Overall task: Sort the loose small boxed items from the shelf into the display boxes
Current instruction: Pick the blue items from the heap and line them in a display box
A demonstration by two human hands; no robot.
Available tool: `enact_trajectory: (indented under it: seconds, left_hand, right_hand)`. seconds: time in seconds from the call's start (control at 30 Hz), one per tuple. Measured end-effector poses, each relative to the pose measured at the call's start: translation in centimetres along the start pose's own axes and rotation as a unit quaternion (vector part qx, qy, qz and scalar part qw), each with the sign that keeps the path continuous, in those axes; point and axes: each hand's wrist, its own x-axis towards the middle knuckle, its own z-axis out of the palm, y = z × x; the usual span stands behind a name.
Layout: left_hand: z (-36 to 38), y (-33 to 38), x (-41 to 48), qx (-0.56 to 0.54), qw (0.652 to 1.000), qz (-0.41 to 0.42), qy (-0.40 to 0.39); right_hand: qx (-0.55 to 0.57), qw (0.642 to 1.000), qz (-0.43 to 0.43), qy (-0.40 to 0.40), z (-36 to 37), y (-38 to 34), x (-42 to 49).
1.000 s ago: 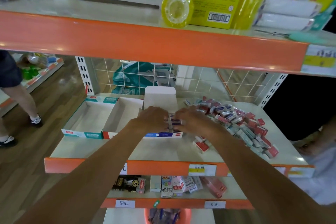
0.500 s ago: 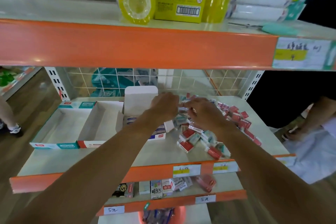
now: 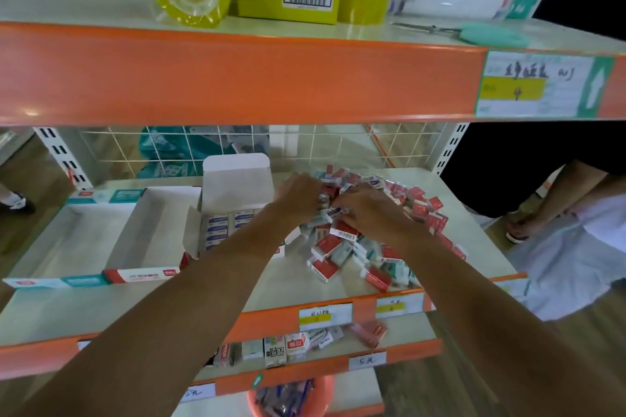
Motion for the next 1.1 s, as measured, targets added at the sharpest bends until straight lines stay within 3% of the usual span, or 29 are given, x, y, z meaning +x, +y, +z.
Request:
enact_trajectory:
  seconds: [0.17,0.27,0.5,0.63,0.9,1.1]
  left_hand:
    - [0.1,0.2,0.3,-0.025,1.0,-0.005,-0.003]
    - [-0.2,0.0,0.0,-0.054,0.998,-0.003,0.017]
    - [-4.1,-0.3,-2.8,-0.157,0.985,-0.037,0.055]
    - [-5.6,-1.4,-4.9,-0.157,0.985,-0.044,0.062]
    - [-5.2,-6.1,-8.0,-0.153,0.983,-0.088,0.058]
    - [-5.2,-8.1,-9.5,-0.192,0.974,-0.112,0.053]
  right_hand:
    - [-0.022,1.0,-0.011,-0.005,0.0,-0.2,0.4]
    - [-0.01,0.999,-0.009,0.032,-0.3,-0.4,0.3]
    - [0.088,0.99,0.01,0.114,-1.2,-2.0,0.6]
    - [0.166,0.977,0.021,0.132,-1.3,-3.6,1.1]
    - [0.275,0.954,0.06,0.105,-0.3,-7.5,2.4]
    - [0.285,0.95,0.107,0.075,0.3,-9.9,3.7]
